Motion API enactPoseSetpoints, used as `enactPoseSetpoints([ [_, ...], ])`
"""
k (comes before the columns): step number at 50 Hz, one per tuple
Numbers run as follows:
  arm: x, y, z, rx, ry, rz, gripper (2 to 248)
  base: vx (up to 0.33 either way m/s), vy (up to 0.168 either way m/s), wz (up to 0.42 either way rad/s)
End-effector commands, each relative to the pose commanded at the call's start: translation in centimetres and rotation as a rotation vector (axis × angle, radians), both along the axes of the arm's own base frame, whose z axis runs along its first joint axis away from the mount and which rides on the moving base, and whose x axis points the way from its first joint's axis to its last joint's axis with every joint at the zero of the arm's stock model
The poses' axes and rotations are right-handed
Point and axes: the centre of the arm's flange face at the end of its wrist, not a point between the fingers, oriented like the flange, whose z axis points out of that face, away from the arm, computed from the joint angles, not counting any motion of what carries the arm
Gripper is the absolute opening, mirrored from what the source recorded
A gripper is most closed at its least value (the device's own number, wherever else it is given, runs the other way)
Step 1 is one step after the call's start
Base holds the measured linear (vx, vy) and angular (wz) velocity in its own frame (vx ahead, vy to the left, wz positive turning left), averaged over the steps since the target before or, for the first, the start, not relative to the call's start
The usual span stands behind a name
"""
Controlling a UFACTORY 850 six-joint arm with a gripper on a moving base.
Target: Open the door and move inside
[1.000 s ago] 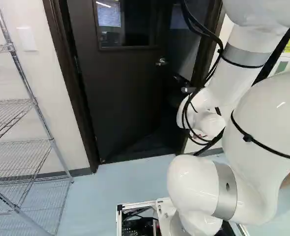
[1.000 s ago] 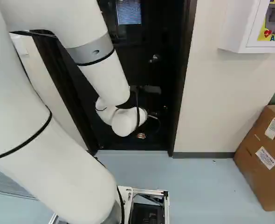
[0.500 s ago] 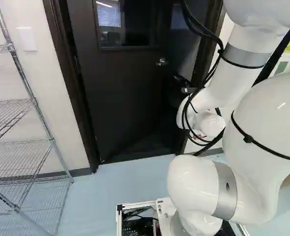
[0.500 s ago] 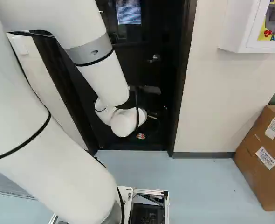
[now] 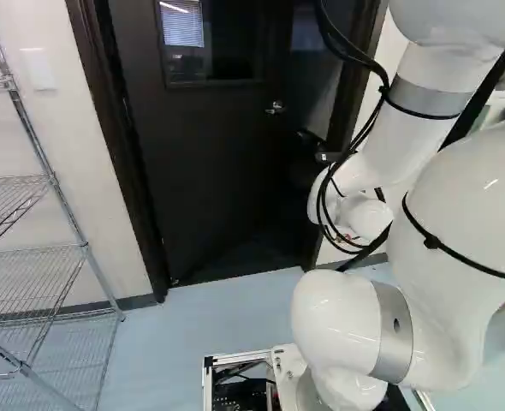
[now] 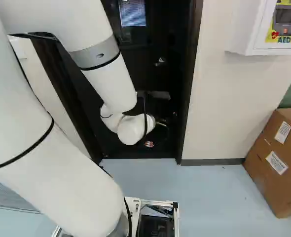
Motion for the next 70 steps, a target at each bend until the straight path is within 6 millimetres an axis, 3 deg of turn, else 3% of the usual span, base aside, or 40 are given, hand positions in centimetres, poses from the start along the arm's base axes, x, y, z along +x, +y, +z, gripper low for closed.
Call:
enactPoseSetpoints([
  [70,0.00,0.00,0.00,0.000,0.000,0.000,247,0.049,0.040,-0.005],
])
